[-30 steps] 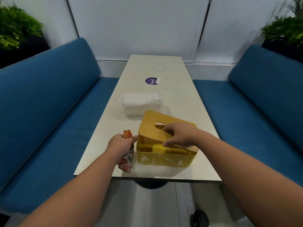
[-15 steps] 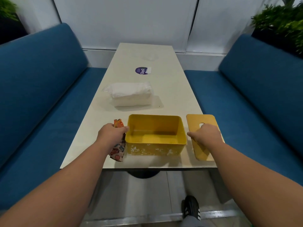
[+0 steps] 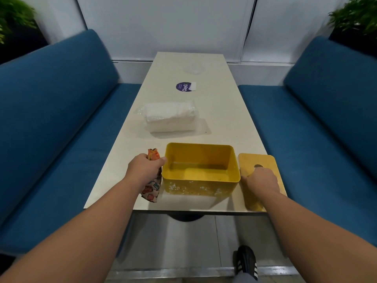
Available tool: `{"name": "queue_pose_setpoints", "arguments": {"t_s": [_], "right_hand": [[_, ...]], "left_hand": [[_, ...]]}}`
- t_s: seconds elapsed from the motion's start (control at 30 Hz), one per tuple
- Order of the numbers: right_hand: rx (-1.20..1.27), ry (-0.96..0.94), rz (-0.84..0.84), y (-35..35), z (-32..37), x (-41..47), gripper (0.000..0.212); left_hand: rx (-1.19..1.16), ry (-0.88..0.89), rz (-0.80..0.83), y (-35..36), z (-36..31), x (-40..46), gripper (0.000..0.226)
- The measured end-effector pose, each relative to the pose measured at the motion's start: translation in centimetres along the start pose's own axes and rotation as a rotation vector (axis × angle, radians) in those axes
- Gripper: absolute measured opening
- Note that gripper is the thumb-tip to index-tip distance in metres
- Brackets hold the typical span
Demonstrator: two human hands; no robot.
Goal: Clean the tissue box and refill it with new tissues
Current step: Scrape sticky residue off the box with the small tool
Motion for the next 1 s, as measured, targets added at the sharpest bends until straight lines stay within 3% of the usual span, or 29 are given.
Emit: {"name": "queue_pose_setpoints", "arguments": {"t_s": [0.1,0.17,0.27,0.3,0.33,0.4,0.47,0.5,0.63,1.0], "right_hand": [[-0.032,0.000,-0.009,-0.8,0.3,-0.1,0.061],[0.054,-0.034,-0.134,-2.7,1.5,-0.1,0.068],[0.339,-0.248,-0.379,-6.5,5.4,-0.8,0.053],[0.384,-0.376,-0.389,-7.6,7.2,-1.3,0.046],[0.376,-0.520,-0.331,-8.3,8.8,-1.9,0.042],[0.214,-0.746,0.002,-8.6,11.3,-3.6,0.040],[-0.006,-0.845,0.301,-7.4,12.0,-5.4,0.040],[-0.077,-0.865,0.362,-6.8,11.9,-6.1,0.037],[-0.167,-0.888,0.367,-5.2,11.2,-7.4,0.026],[-0.161,-0.875,0.353,-9.7,12.9,-5.8,0.032]], "left_hand": [[-0.037,0.012,-0.004,-0.7,-0.1,-0.2,0.030],[-0.146,0.016,0.006,-1.6,-0.3,-0.3,0.016],[-0.336,0.037,0.070,-3.3,-0.9,-0.6,0.008],[-0.383,0.049,0.104,-3.8,-1.1,-0.8,0.009],[-0.420,0.061,0.138,-4.2,-1.3,-1.0,0.009],[-0.457,0.073,0.172,-4.8,-1.1,-1.2,0.012],[-0.463,0.049,0.162,-4.9,-0.3,-1.5,0.017],[-0.456,0.032,0.151,-4.9,0.3,-1.6,0.018],[-0.450,-0.030,0.148,-4.3,2.3,-2.5,0.020],[-0.434,-0.024,0.122,-4.8,2.3,-3.4,0.021]]}}
Point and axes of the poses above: each hand's wrist, its own x-axis towards the middle knuckle, its own y-axis out of the palm, z = x × y, the point moved 1 cm from there along x, towards the middle knuckle, and after that the axes turned 4 degrees about -y, right-handed, at the moved point
